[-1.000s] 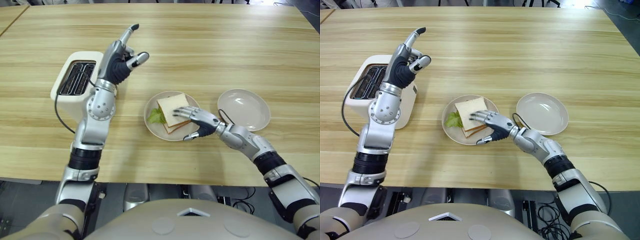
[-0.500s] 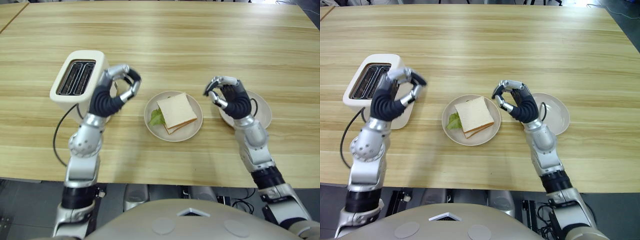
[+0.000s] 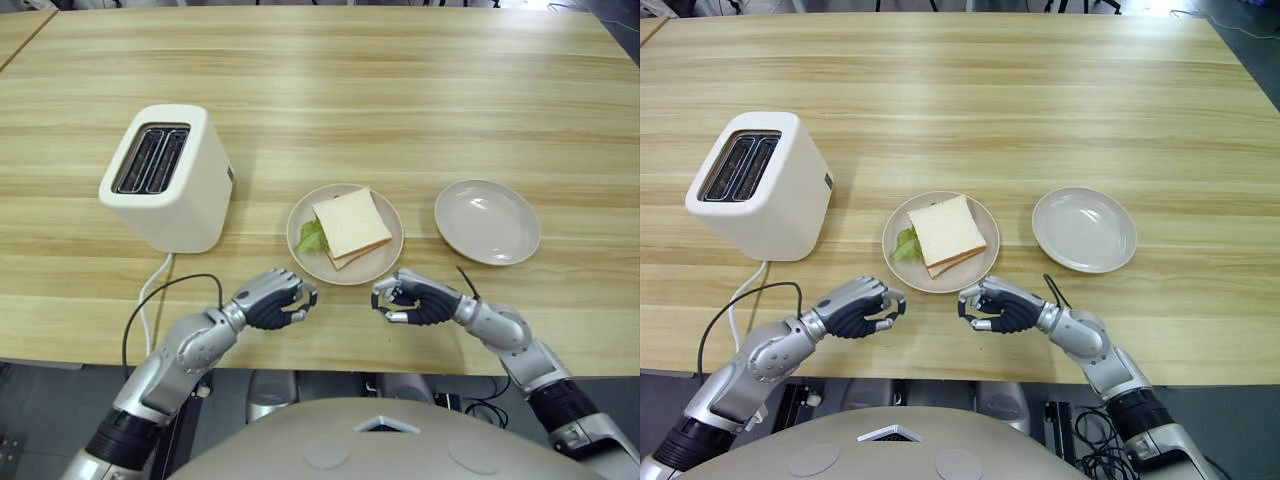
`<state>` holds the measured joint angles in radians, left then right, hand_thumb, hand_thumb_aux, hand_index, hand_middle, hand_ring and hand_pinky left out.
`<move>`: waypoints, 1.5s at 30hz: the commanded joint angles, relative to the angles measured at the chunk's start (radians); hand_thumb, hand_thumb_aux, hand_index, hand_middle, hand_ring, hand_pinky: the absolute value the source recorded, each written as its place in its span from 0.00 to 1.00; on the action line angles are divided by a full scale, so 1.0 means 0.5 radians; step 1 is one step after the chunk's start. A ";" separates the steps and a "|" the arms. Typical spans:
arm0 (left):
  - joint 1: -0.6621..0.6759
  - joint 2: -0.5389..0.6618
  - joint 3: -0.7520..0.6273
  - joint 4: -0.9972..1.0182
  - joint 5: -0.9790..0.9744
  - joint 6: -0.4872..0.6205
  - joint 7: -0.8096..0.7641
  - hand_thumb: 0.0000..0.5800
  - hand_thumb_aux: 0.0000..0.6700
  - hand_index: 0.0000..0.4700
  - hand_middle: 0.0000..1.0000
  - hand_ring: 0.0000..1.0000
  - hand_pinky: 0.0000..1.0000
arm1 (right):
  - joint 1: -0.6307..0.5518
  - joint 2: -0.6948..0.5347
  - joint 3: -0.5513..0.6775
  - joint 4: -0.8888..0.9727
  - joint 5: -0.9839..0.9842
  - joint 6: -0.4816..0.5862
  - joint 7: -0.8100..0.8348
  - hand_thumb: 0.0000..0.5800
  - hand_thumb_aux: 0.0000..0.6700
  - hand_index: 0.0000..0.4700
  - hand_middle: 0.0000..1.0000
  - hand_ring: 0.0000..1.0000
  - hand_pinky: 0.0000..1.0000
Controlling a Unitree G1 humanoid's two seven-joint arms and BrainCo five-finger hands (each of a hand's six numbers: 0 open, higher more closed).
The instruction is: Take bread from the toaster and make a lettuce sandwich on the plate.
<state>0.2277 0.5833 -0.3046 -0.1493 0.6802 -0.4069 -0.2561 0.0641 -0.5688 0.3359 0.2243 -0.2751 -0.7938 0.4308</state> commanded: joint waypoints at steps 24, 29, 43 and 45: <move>-1.557 -0.374 -0.423 2.345 0.484 -0.075 1.123 1.00 1.00 0.98 1.00 1.00 1.00 | -1.397 0.364 0.512 1.682 -1.286 0.304 -1.165 1.00 1.00 0.98 1.00 1.00 1.00; -1.784 -0.486 -0.412 2.680 0.392 -0.105 1.185 1.00 1.00 0.98 1.00 1.00 1.00 | -1.658 0.502 0.585 2.093 -1.303 0.437 -1.367 1.00 1.00 0.98 1.00 1.00 1.00; -1.902 -0.485 -0.375 2.827 0.234 -0.130 1.305 0.97 0.84 0.82 0.87 0.87 0.87 | -1.747 0.527 0.538 2.236 -1.183 0.445 -1.630 0.00 0.00 0.00 0.75 0.75 0.75; -1.835 -0.429 -0.318 2.707 0.154 -0.253 1.383 0.53 0.31 0.31 0.00 0.00 0.00 | -1.708 0.489 0.419 2.196 -1.040 0.279 -1.648 0.00 0.00 0.00 0.00 0.00 0.00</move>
<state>-0.7219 0.3356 -0.4961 1.2565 0.8064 -0.4792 0.3960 -0.8120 -0.3063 0.6012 1.3406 -0.8663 -0.5808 -0.3789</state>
